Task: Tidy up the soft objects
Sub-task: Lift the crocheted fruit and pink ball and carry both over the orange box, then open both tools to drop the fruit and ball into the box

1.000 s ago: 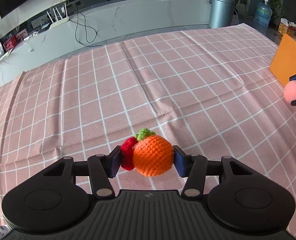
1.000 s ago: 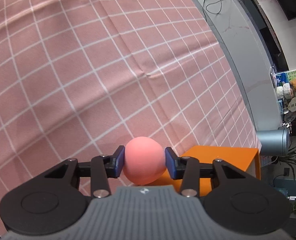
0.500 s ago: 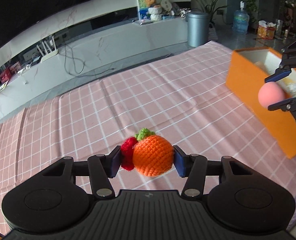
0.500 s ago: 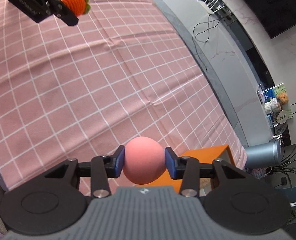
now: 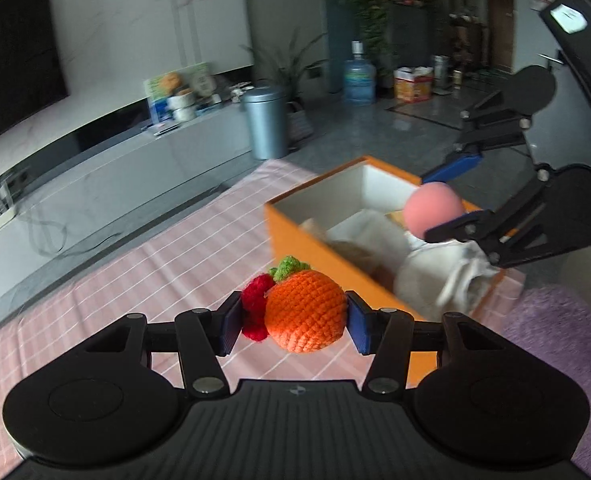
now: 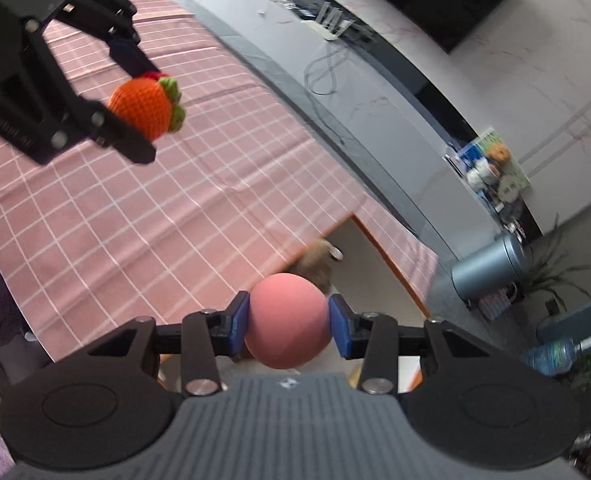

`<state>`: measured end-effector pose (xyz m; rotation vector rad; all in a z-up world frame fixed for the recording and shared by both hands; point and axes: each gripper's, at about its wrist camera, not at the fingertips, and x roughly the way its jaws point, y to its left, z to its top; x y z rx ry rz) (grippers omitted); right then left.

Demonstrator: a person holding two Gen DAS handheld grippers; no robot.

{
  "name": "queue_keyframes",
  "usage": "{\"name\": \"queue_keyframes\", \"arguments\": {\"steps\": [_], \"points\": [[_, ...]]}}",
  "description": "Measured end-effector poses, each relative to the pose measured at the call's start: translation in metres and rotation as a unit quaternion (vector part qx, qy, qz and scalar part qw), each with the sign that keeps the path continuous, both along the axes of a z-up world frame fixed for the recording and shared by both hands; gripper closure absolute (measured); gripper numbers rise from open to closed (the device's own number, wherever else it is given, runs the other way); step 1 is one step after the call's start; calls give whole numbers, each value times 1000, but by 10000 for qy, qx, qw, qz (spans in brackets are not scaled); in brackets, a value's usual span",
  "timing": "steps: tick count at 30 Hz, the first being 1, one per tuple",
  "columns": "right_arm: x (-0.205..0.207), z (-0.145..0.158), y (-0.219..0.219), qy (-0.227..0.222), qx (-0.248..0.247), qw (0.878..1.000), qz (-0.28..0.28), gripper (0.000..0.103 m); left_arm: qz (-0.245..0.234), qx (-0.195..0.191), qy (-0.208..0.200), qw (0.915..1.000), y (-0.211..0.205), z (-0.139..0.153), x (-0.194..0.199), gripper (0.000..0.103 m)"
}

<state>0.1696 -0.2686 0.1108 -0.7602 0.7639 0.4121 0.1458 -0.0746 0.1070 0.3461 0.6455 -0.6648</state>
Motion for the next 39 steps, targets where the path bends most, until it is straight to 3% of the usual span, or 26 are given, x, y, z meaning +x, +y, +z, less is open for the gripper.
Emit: {"name": "queue_keyframes", "arguments": {"steps": [10, 16, 25, 30, 36, 39], "points": [[18, -22, -86, 95, 567, 9946, -862, 61, -945, 350, 63, 9949, -108, -31, 35, 42], [57, -54, -101, 129, 695, 9940, -836, 61, -970, 798, 195, 9919, -150, -60, 76, 42], [112, -101, -117, 290, 489, 9962, -658, 59, -813, 906, 601, 9907, -176, -91, 132, 42], [124, -115, -122, 357, 447, 9965, -605, 57, -734, 869, 847, 9899, -177, -102, 146, 42], [127, -121, -126, 416, 558, 9952, -694, 53, -633, 965, 827, 9899, -181, -112, 150, 38], [129, -121, -129, 408, 593, 9948, -721, 50, -526, 883, 887, 9907, -178, -110, 151, 27]]}}
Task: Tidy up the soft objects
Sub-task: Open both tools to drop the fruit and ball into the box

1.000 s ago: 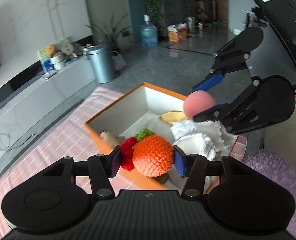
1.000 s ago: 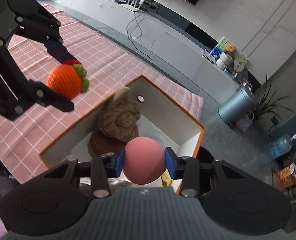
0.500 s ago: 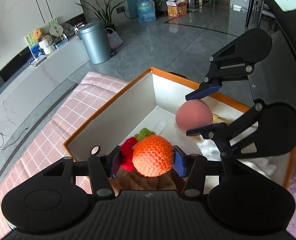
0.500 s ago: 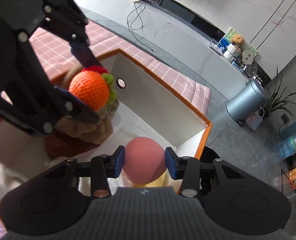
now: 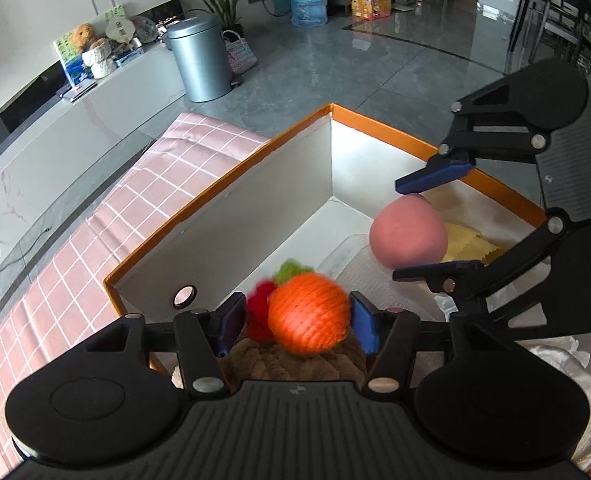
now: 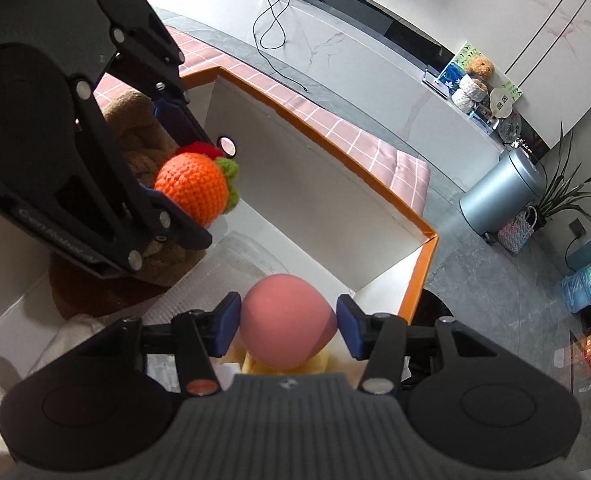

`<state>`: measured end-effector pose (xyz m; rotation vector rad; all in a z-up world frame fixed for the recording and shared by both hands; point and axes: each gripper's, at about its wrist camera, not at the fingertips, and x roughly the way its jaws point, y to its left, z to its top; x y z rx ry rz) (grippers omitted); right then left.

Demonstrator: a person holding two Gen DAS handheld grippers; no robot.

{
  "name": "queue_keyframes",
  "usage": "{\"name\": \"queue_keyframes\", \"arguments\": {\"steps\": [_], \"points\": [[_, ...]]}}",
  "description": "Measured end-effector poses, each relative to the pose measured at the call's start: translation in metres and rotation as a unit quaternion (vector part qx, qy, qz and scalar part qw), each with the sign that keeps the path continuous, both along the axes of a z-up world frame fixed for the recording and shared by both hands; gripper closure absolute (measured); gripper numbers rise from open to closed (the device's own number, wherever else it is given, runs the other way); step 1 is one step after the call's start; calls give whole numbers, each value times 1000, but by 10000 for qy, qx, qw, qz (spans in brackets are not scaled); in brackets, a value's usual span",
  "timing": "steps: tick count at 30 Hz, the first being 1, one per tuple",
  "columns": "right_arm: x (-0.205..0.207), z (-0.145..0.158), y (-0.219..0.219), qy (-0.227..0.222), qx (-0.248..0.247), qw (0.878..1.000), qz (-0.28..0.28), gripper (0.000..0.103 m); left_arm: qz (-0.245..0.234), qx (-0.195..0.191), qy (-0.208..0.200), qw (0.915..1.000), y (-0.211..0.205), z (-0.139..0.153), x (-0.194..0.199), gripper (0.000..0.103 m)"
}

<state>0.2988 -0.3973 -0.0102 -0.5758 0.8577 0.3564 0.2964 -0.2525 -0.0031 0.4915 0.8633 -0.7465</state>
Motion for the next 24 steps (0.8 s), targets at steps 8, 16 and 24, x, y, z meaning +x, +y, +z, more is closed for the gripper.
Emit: {"name": "queue_keyframes", "arguments": {"steps": [8, 16, 24], "points": [[-5, 12, -3, -101, 142, 9998, -107, 38, 202, -217, 50, 9995, 9, 13, -4, 16], [-16, 29, -2, -224, 118, 9995, -180, 35, 265, -382, -140, 9988, 26, 34, -23, 16], [-50, 66, 5, -582, 295, 9971, -382, 31, 292, -800, -570, 9947, 54, 67, -58, 17]]}}
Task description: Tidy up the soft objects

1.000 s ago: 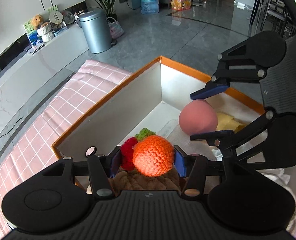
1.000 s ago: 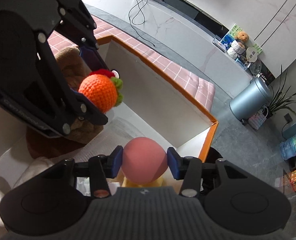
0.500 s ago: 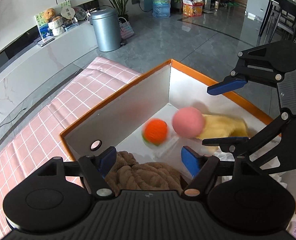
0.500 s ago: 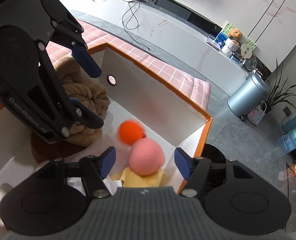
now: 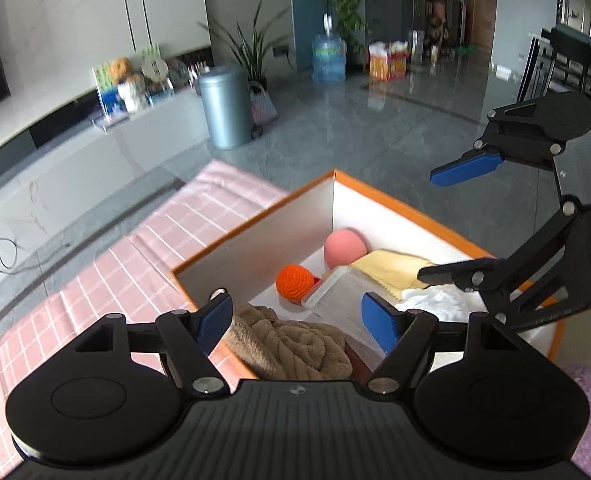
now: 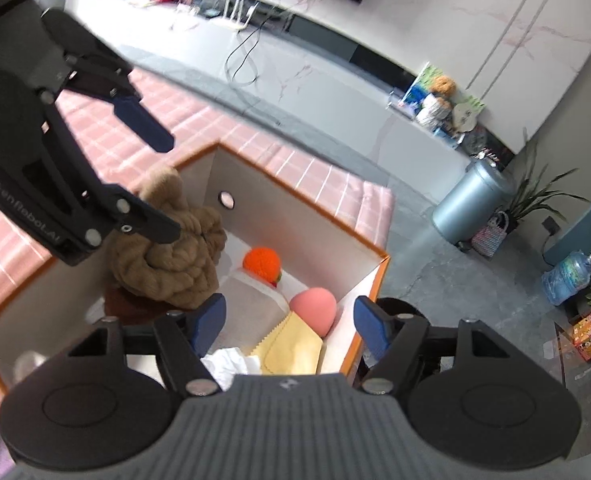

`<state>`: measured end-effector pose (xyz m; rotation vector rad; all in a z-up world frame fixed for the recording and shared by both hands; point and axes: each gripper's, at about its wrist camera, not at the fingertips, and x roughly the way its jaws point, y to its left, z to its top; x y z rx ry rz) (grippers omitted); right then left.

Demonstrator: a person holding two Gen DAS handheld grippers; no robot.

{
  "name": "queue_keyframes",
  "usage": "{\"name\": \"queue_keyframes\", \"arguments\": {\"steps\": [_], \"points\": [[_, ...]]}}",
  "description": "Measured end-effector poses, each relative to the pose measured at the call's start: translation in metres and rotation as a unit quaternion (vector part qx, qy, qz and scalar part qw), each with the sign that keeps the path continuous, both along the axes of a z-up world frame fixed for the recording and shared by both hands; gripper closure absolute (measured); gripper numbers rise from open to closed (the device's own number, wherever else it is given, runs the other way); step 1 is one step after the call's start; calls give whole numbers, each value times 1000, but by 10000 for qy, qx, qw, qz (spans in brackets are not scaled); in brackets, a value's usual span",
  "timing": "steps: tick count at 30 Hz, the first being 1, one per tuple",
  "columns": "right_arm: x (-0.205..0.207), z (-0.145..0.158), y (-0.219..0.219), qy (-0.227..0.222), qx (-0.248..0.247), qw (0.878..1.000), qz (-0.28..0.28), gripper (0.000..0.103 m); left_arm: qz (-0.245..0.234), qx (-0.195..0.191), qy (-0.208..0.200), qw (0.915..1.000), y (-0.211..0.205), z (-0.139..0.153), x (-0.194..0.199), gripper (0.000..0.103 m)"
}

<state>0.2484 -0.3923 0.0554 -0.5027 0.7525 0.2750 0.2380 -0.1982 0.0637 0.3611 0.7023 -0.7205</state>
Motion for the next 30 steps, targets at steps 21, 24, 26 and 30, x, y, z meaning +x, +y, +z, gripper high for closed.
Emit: {"name": "queue_keyframes", "arguments": {"steps": [21, 24, 26, 30], "points": [[-167, 37, 46, -1987, 1650, 9546, -1487, 22, 1249, -1392, -2009, 9616, 69, 27, -148, 12], [-193, 17, 59, -2184, 1751, 9426, -1818, 22, 1490, -1183, -2341, 9534, 68, 8, -168, 12], [-207, 6, 68, -2262, 1879, 9329, -2078, 21, 1663, -1092, -2326, 9520, 66, -1, -175, 12], [-227, -19, 88, -2305, 1952, 9247, -2315, 20, 1928, -1108, -2219, 9494, 68, -12, -179, 12]]}}
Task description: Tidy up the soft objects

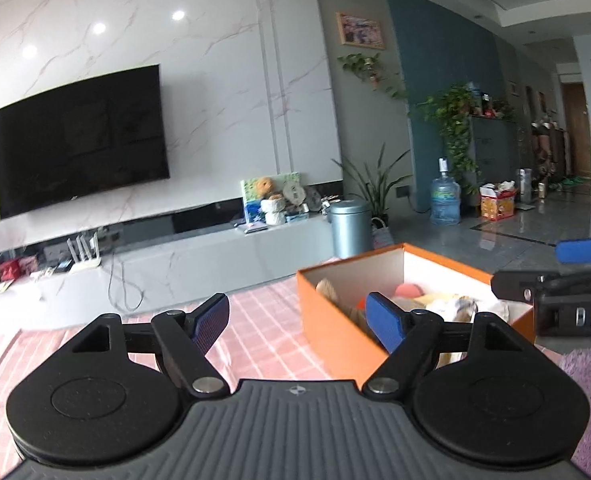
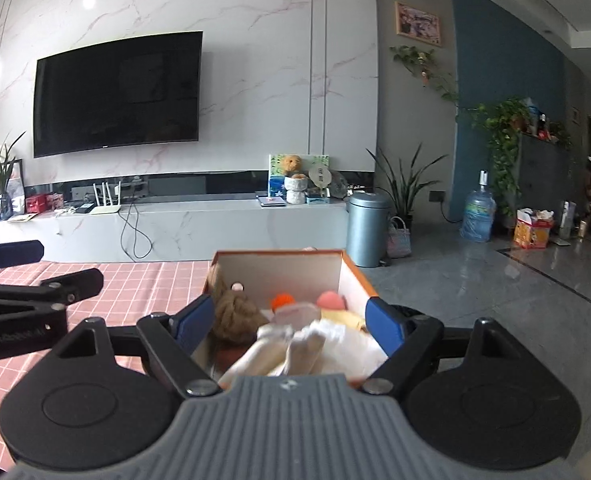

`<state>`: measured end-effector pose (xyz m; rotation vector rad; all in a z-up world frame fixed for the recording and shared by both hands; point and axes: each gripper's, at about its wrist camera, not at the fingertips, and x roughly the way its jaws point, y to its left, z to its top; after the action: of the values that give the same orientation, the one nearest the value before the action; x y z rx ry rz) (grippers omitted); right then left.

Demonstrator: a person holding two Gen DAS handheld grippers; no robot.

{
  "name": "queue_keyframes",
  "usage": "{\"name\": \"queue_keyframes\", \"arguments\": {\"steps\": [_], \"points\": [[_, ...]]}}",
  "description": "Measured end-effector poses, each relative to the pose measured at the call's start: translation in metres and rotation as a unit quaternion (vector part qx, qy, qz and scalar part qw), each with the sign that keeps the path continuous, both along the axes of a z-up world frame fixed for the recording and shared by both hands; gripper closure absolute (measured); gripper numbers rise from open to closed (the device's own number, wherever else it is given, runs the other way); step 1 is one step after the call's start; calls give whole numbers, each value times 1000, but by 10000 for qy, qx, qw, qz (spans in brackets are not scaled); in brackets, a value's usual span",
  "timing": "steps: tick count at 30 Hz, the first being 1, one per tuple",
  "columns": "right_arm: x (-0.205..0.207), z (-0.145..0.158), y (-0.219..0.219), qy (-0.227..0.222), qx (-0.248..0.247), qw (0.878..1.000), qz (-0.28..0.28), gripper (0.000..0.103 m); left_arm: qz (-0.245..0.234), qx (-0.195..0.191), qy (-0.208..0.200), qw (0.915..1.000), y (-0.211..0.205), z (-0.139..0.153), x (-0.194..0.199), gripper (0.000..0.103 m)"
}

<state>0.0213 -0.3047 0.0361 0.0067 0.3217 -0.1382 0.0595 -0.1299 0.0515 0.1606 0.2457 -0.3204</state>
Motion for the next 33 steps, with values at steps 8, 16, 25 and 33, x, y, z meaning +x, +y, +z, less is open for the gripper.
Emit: {"name": "queue_keyframes", "arguments": {"steps": [8, 16, 25, 33], "points": [[-18, -36, 10, 33, 25, 9999, -139, 12, 476, -340, 767, 9953, 16, -24, 6, 10], [-7, -63, -2, 351, 389, 9983, -237, 9, 726, -188, 1174, 9902, 24, -44, -4, 10], [-5, -68, -6, 434, 519, 9971, -349, 9, 758, -40, 1322, 9883, 20, -57, -13, 10], [-8, -67, 2, 394, 335, 9983, -275, 9, 769, -17, 1321, 9883, 21, -56, -14, 10]]}}
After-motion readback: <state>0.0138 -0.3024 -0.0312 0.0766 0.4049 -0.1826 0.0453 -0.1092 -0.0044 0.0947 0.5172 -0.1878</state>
